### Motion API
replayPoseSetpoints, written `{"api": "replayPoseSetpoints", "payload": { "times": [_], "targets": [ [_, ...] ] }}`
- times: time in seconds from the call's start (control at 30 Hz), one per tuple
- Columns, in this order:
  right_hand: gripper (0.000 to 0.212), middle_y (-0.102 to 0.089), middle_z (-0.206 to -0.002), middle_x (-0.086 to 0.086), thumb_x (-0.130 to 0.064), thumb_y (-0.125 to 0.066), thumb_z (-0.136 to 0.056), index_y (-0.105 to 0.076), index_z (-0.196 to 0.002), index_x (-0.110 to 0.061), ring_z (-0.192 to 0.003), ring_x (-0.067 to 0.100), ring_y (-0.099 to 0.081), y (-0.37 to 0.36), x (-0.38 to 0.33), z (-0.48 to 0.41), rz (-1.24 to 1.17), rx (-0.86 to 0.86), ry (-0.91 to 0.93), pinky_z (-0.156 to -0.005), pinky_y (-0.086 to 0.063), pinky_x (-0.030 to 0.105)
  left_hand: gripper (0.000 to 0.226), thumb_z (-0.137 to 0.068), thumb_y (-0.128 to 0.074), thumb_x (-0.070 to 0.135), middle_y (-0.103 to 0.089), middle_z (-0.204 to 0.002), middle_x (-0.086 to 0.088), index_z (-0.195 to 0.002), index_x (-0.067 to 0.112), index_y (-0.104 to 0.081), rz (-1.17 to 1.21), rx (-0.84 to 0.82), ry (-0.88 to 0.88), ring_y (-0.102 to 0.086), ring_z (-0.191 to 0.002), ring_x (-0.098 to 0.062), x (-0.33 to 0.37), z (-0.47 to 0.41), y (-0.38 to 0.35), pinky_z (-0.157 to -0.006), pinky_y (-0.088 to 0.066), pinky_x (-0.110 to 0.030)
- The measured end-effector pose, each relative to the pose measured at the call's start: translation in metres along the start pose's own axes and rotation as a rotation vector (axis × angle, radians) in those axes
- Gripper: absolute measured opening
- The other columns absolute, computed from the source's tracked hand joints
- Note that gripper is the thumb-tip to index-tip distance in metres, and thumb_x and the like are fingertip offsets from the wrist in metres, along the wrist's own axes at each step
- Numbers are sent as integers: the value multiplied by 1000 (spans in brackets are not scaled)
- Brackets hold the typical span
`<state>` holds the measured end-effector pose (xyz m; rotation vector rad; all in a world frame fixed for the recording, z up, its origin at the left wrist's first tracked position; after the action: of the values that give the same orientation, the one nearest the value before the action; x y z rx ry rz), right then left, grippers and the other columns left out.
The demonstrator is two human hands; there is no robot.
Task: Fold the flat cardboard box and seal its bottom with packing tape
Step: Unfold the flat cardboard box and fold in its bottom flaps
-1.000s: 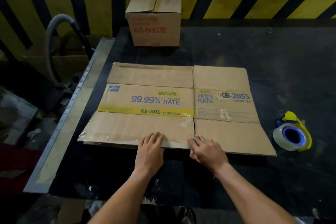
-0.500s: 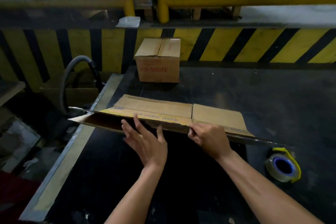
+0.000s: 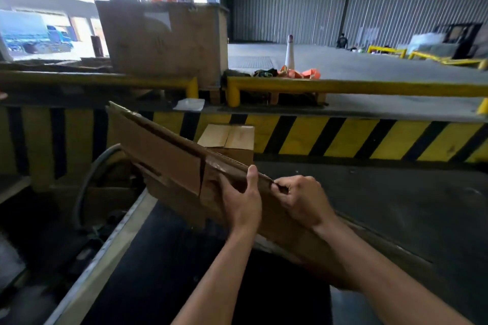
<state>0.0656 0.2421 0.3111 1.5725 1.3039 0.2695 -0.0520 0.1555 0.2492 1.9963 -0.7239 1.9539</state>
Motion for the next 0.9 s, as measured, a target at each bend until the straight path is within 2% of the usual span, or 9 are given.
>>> {"api": "replayPoseSetpoints", "payload": {
  "times": [0.1,0.23,0.3,0.4,0.53,0.7,0.9],
  "targets": [
    [23,-76,-85,-7,-25,-57,-99,-80,-97,-21,-73,6,-68,11,-5,-14,-214,-119,-47,-64,-52,22,95,-91,-65,53,-27,-164,-3,-160,44,0,-2,-13,-21,-35,-147,-28,24,-10,-6,-121,-27,-51],
    [23,-77,-86,-1,-21,-57,-100,-79,-95,-19,-81,18,-73,13,-4,-23,-411,-245,-166,-77,-61,40,91,-92,-65,50,-31,-162,-6,-161,37,-6,-25,-67,-34,-38,-144,-29,43,-19,-5,-118,-28,-45],
    [23,-77,-88,1,-22,-57,-100,-79,-96,-17,-83,20,-74,12,-6,-24,-472,-257,-206,-82,-60,41,87,-93,-64,52,-36,-159,-7,-161,36,-12,-57,-81,-20,-40,-143,-30,42,-21,-3,-116,-30,-43],
    [24,-78,-88,3,-23,-57,-100,-79,-97,-15,-85,19,-74,6,-4,-25,-566,-274,-285,-88,-59,41,89,-88,-60,66,-39,-158,-7,-160,37,-17,-128,-91,-1,-40,-143,-31,35,-28,1,-117,-30,-48],
    [25,-78,-92,6,-27,-57,-99,-80,-99,-15,-89,22,-74,-10,2,-27,-640,-323,-381,-92,-56,45,87,-88,-55,71,-36,-159,-7,-159,41,-15,-184,-93,12,-40,-141,-34,25,-37,8,-116,-30,-52],
    [23,-78,-92,8,-24,-60,-97,-80,-98,-13,-89,25,-74,-24,6,-33,-684,-295,-440,-91,-57,47,97,-80,-50,83,-34,-160,-7,-159,39,-15,-268,-86,29,-39,-142,-36,12,-46,15,-114,-32,-54],
    [23,-78,-88,5,-24,-59,-98,-79,-100,-12,-83,18,-75,-33,8,-38,-706,-253,-490,-81,-60,36,92,-88,-51,75,-31,-161,-6,-161,35,-13,-312,-76,28,-39,-141,-35,5,-57,22,-114,-32,-54]
  ]
}}
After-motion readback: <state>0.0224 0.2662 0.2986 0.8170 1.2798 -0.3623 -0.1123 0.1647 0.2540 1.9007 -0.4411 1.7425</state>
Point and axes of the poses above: each hand's wrist, its own z-axis away from the middle knuckle, its own y-axis out of the back of the hand, x = y × z, the point moved 10 cm from there along -z, towards the middle knuckle
